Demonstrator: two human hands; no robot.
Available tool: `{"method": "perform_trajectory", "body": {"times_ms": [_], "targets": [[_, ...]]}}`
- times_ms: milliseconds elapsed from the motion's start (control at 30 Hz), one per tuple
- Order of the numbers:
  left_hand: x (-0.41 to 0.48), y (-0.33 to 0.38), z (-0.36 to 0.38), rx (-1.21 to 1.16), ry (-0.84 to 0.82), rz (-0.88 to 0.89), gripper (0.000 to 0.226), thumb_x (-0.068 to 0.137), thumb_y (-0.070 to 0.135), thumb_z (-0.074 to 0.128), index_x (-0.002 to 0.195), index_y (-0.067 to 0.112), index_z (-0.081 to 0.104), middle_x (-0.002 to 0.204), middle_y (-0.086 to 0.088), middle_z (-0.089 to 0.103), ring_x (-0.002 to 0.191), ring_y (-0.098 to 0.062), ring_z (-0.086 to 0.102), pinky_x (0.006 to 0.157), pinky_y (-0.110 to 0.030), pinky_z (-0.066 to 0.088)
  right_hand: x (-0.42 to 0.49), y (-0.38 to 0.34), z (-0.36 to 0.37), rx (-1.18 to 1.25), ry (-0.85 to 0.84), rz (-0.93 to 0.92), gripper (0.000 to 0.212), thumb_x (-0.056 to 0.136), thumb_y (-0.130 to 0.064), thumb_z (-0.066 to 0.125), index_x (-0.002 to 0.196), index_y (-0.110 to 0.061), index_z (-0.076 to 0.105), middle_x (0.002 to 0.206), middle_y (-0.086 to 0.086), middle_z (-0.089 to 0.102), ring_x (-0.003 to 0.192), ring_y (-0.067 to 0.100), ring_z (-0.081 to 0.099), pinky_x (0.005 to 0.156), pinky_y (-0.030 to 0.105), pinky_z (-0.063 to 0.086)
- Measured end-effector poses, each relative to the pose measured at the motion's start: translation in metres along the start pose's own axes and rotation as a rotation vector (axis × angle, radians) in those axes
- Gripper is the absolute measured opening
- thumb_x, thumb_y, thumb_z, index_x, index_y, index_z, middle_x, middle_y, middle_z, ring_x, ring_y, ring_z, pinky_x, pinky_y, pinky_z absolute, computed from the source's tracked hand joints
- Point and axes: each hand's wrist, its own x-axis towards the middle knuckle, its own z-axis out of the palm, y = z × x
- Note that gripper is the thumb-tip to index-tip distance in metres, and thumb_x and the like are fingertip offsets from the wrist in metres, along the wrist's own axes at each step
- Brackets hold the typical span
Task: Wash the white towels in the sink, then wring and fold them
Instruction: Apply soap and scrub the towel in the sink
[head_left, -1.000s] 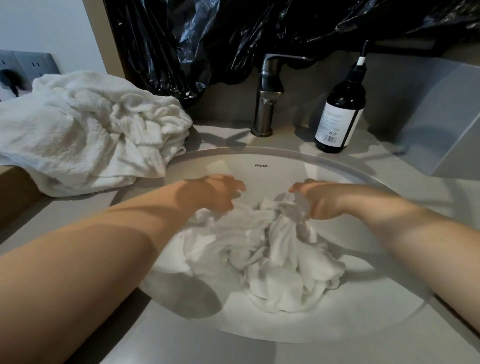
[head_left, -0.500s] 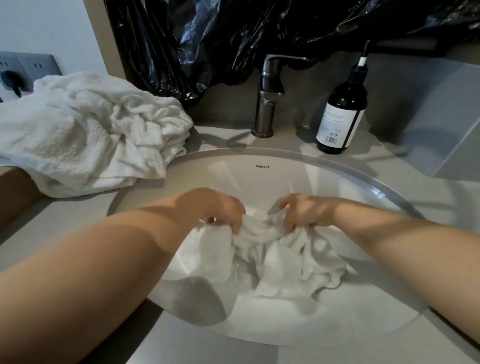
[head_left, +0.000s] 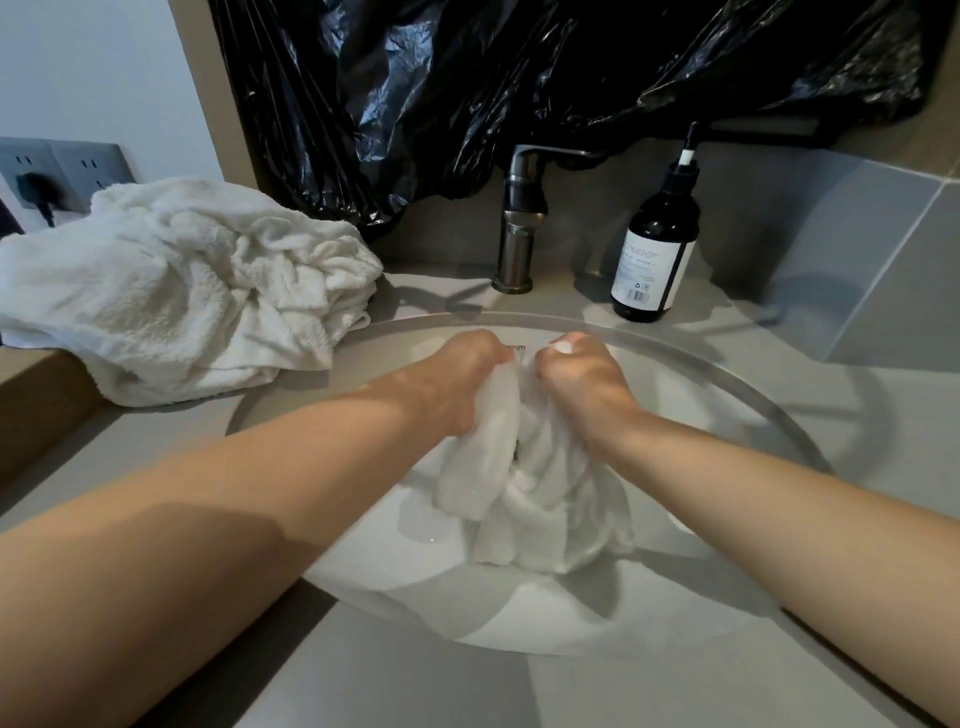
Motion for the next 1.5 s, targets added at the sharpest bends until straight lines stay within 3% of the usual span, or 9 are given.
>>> {"method": "perform_trajectory", "body": {"times_ms": [200, 367, 533, 700, 867, 1033, 1133, 1300, 1500], "targets": [[-0.021, -0.001, -0.011, -0.124, 0.105, 0.013, 0.017, 0.095, 0.011, 0.045, 0.081, 0.005, 0.052, 0.083, -0.013, 0.058, 0.072, -0.027, 0.055, 0.078, -0.034, 0.049, -0.011, -0.01, -0.018, 0.026, -0.063, 0.115, 0.023, 0.089, -0.006, 0.049, 0.067, -0.015, 0.045, 0.063, 0.006, 0.042, 0.053, 0.021, 0.035, 0.048, 0.024, 0.024], [-0.026, -0.002, 0.006, -0.191, 0.089, 0.028, 0.024, 0.096, 0.012, 0.039, 0.078, 0.005, 0.053, 0.077, -0.014, 0.059, 0.07, -0.028, 0.057, 0.066, -0.032, 0.046, -0.02, -0.012, -0.002, 0.079, 0.04, -0.191, 0.022, 0.088, -0.007, 0.046, 0.068, -0.017, 0.043, 0.067, -0.003, 0.044, 0.063, 0.013, 0.04, 0.056, 0.027, 0.031], [-0.019, 0.004, 0.004, -0.074, -0.088, 0.048, 0.025, 0.095, 0.007, 0.036, 0.095, -0.001, 0.059, 0.086, -0.014, 0.064, 0.078, -0.027, 0.062, 0.073, -0.034, 0.05, 0.018, 0.007, -0.015, 0.018, -0.056, -0.064, 0.011, 0.068, -0.01, 0.06, 0.066, -0.012, 0.049, 0.073, 0.007, 0.05, 0.074, 0.025, 0.047, 0.061, 0.031, 0.035], [0.001, 0.011, -0.022, 0.853, -0.06, 0.046, 0.013, 0.085, 0.005, 0.049, 0.081, 0.008, 0.061, 0.08, -0.009, 0.053, 0.073, -0.023, 0.049, 0.069, -0.03, 0.041, 0.038, 0.024, -0.053, -0.253, -0.394, 0.181, 0.016, 0.067, -0.005, 0.059, 0.083, -0.005, 0.059, 0.08, 0.015, 0.05, 0.071, 0.027, 0.049, 0.057, 0.027, 0.039], [0.015, -0.011, -0.018, 1.82, -0.183, -0.181, 0.029, 0.094, 0.015, 0.041, 0.07, 0.013, 0.058, 0.081, -0.007, 0.058, 0.08, -0.026, 0.053, 0.083, -0.034, 0.048, 0.028, 0.02, -0.052, -1.258, -0.584, -0.014, 0.029, 0.09, -0.01, 0.057, 0.118, -0.01, 0.058, 0.102, 0.004, 0.059, 0.096, 0.023, 0.055, 0.065, 0.022, 0.042], [0.02, -0.034, -0.001, 1.774, -0.356, -0.119, 0.061, 0.098, 0.046, 0.048, 0.151, 0.019, 0.032, 0.149, -0.006, 0.043, 0.133, -0.027, 0.045, 0.107, -0.038, 0.038, 0.017, 0.026, -0.022, -1.267, -0.731, -0.053, 0.059, 0.098, -0.041, 0.045, 0.149, -0.015, 0.028, 0.146, 0.007, 0.042, 0.13, 0.027, 0.045, 0.104, 0.032, 0.038], [0.027, -0.056, 0.004, 1.791, -0.422, -0.155, 0.069, 0.093, 0.049, 0.058, 0.146, 0.01, 0.038, 0.13, -0.01, 0.06, 0.112, -0.028, 0.06, 0.087, -0.033, 0.046, 0.015, 0.04, -0.01, -1.243, -0.868, 0.013, 0.081, 0.086, -0.068, 0.049, 0.148, -0.019, 0.03, 0.145, 0.002, 0.045, 0.132, 0.027, 0.044, 0.105, 0.034, 0.035], [0.03, -0.062, 0.004, 1.674, -0.359, -0.079, 0.062, 0.087, 0.036, 0.071, 0.133, 0.001, 0.049, 0.099, -0.009, 0.068, 0.071, -0.022, 0.061, 0.049, -0.024, 0.042, 0.025, 0.048, -0.013, -1.225, -0.839, 0.135, 0.082, 0.071, -0.068, 0.069, 0.135, -0.022, 0.048, 0.13, -0.002, 0.058, 0.117, 0.023, 0.055, 0.09, 0.03, 0.042], [0.034, -0.031, -0.025, 1.262, -0.237, 0.022, 0.029, 0.076, 0.034, 0.079, 0.092, 0.015, 0.064, 0.09, -0.006, 0.064, 0.074, -0.021, 0.058, 0.062, -0.026, 0.046, 0.032, 0.04, -0.034, -0.829, -0.837, 0.074, 0.056, 0.064, -0.049, 0.083, 0.109, -0.021, 0.065, 0.109, 0.006, 0.071, 0.101, 0.028, 0.068, 0.094, 0.045, 0.053]]}}
